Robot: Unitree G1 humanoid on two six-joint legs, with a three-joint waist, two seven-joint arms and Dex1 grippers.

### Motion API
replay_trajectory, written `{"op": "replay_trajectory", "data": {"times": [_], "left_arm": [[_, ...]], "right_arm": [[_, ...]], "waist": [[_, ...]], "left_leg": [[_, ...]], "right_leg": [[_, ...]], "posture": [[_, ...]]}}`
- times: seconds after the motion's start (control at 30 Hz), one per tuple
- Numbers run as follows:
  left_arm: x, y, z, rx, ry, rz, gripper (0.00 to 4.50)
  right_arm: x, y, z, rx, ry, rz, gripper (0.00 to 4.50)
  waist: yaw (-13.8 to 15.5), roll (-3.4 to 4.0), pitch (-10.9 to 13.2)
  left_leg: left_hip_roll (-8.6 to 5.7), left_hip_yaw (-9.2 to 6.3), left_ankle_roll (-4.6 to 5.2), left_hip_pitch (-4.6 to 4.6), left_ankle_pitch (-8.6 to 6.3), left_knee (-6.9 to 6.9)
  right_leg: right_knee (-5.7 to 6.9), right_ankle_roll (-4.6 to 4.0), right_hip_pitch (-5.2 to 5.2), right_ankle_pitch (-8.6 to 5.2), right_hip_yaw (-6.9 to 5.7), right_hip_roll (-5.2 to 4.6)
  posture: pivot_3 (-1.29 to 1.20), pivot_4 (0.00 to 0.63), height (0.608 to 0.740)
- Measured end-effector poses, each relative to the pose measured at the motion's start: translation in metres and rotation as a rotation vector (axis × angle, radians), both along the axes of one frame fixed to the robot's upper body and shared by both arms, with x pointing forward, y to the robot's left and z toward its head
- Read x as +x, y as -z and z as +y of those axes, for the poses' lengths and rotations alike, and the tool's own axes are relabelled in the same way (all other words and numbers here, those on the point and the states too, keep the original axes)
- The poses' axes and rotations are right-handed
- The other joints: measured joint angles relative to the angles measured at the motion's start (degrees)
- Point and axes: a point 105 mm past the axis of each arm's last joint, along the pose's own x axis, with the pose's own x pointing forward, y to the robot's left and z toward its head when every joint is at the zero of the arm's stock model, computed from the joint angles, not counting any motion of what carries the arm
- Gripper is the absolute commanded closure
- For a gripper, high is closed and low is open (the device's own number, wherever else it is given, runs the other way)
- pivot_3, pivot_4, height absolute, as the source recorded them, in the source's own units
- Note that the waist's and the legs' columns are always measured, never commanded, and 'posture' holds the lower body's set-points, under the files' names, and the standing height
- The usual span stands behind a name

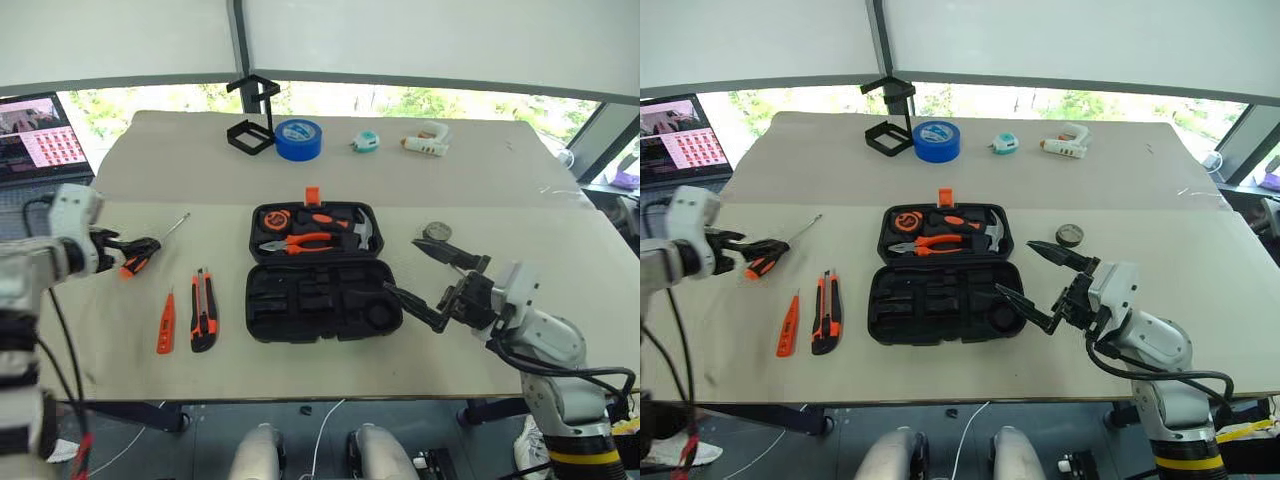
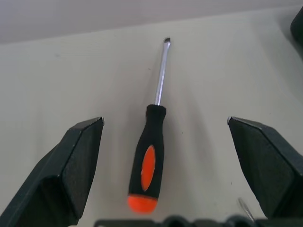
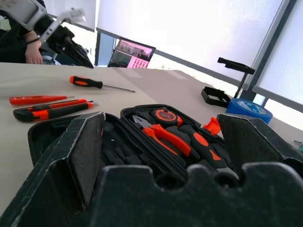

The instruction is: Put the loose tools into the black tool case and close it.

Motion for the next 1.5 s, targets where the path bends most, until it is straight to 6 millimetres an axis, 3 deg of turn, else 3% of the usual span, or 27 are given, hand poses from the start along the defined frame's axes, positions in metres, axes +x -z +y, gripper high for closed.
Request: {"op": "replay_trajectory", "data": {"times": [0.1,0.37,0.43,0.53,0.63,0.8,0.9,1.0,1.13,1.3,1.5], "left_arm": [[0.006,0.016,0.004,0.032,-0.021,0.057,0.00],[0.009,0.024,0.010,0.051,-0.018,0.116,3.15],[0.008,0.024,0.010,0.040,-0.004,0.110,3.66],[0.009,0.022,0.007,0.041,0.049,0.076,3.66],[0.011,0.006,-0.003,0.043,0.184,-0.036,3.66],[0.002,-0.053,-0.073,0.167,0.721,-0.266,3.66],[-0.011,-0.065,-0.129,0.223,0.980,-0.285,3.66],[-0.022,-0.053,-0.180,0.229,1.132,-0.237,3.66],[-0.021,-0.018,-0.215,0.295,1.159,-0.134,3.66],[-0.015,0.015,-0.230,0.391,1.133,-0.068,3.66],[-0.012,0.019,-0.235,0.406,1.106,-0.065,3.66]], "right_arm": [[-0.002,-0.002,0.001,0.002,0.019,-0.005,0.08],[-0.011,0.004,-0.005,0.011,0.079,0.022,0.00],[-0.012,0.006,-0.009,0.010,0.096,0.032,0.00],[-0.012,0.004,-0.012,0.009,0.104,0.019,0.00],[-0.012,0.005,-0.013,-0.004,0.099,0.015,0.00],[-0.004,-0.001,-0.027,-0.053,0.121,-0.007,0.00],[0.000,-0.005,-0.035,-0.101,0.113,-0.010,0.00],[0.004,-0.009,-0.040,-0.130,0.106,-0.010,0.00],[0.006,-0.010,-0.043,-0.133,0.103,0.007,0.00],[0.005,-0.010,-0.040,-0.128,0.098,0.010,0.00],[0.001,-0.008,-0.037,-0.113,0.105,0.017,0.00]], "waist": [[-0.3,-0.03,0.0],[-0.2,-0.12,0.0],[-0.3,-0.12,0.0],[-0.2,-0.17,0.0],[-0.1,-0.26,0.1],[0.6,-0.27,0.1],[1.1,-0.24,0.1],[1.0,-0.24,0.1],[0.5,-0.22,0.1],[0.4,-0.19,0.1],[0.9,-0.19,0.1]], "left_leg": [[0.00,0.01,0.00,-0.22,0.00,0.02],[-0.04,0.07,-0.08,-0.57,0.06,0.16],[-0.03,0.05,-0.14,-0.55,0.09,0.16],[-0.02,0.03,-0.16,-0.56,0.11,0.17],[-0.01,0.03,-0.16,-0.59,0.11,0.20],[0.02,0.04,-0.11,-0.78,0.08,0.49],[-0.01,0.02,0.00,-0.80,0.01,0.71],[0.01,-0.02,0.10,-0.85,-0.05,0.94],[0.01,-0.08,0.10,-0.79,-0.05,0.94],[0.00,-0.08,0.11,-0.85,-0.05,0.98],[-0.02,-0.08,0.12,-0.85,-0.06,1.04]], "right_leg": [[0.00,0.00,-0.19,0.00,0.05,-0.01],[0.45,0.03,-0.73,-0.01,0.17,-0.06],[0.48,0.03,-0.73,-0.01,0.17,-0.05],[0.52,0.03,-0.74,-0.01,0.17,-0.04],[0.53,0.02,-0.76,0.00,0.17,-0.06],[0.55,0.01,-0.77,0.00,0.12,-0.09],[0.57,0.03,-0.67,0.00,0.15,-0.10],[0.69,0.04,-0.68,-0.01,0.20,-0.04],[0.78,0.04,-0.72,-0.01,0.32,0.07],[0.78,0.05,-0.78,-0.01,0.35,0.06],[0.77,0.06,-0.74,-0.01,0.35,0.03]], "posture": [[0.00,0.150,0.740],[0.00,0.150,0.740],[0.00,0.150,0.740],[0.00,0.150,0.740],[0.00,0.150,0.740],[0.00,0.150,0.740],[0.00,0.150,0.740],[0.00,0.150,0.740],[0.00,0.150,0.740],[0.00,0.150,0.740],[0.00,0.150,0.740]]}}
